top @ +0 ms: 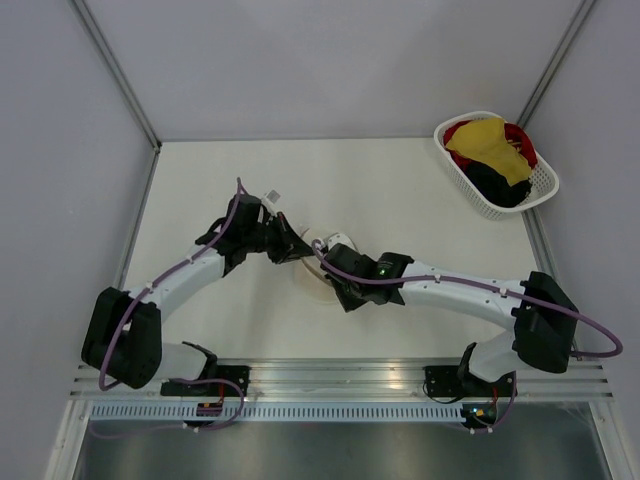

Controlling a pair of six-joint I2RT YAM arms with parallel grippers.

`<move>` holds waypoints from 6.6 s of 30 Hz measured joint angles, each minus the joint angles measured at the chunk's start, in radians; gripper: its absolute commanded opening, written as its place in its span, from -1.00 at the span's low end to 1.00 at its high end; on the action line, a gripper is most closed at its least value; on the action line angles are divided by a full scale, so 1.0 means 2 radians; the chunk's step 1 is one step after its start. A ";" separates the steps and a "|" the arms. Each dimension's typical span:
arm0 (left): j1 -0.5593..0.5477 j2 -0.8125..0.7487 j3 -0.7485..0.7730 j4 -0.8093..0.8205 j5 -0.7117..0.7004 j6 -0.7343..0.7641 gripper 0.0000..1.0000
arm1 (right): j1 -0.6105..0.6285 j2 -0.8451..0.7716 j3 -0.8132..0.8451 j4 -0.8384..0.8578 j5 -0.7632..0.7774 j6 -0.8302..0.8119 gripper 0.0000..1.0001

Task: Unzip the laundry bag and remove the bra

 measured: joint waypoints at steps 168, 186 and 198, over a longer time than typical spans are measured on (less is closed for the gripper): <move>0.080 -0.048 -0.014 -0.027 0.102 0.054 0.99 | -0.112 0.071 0.126 0.029 0.137 -0.051 0.32; 0.091 -0.073 -0.026 -0.035 0.102 0.051 0.99 | -0.112 0.148 0.153 0.087 -0.002 -0.056 0.30; 0.091 -0.074 -0.027 -0.037 0.102 0.051 0.99 | -0.112 0.124 0.141 0.093 -0.030 -0.061 0.32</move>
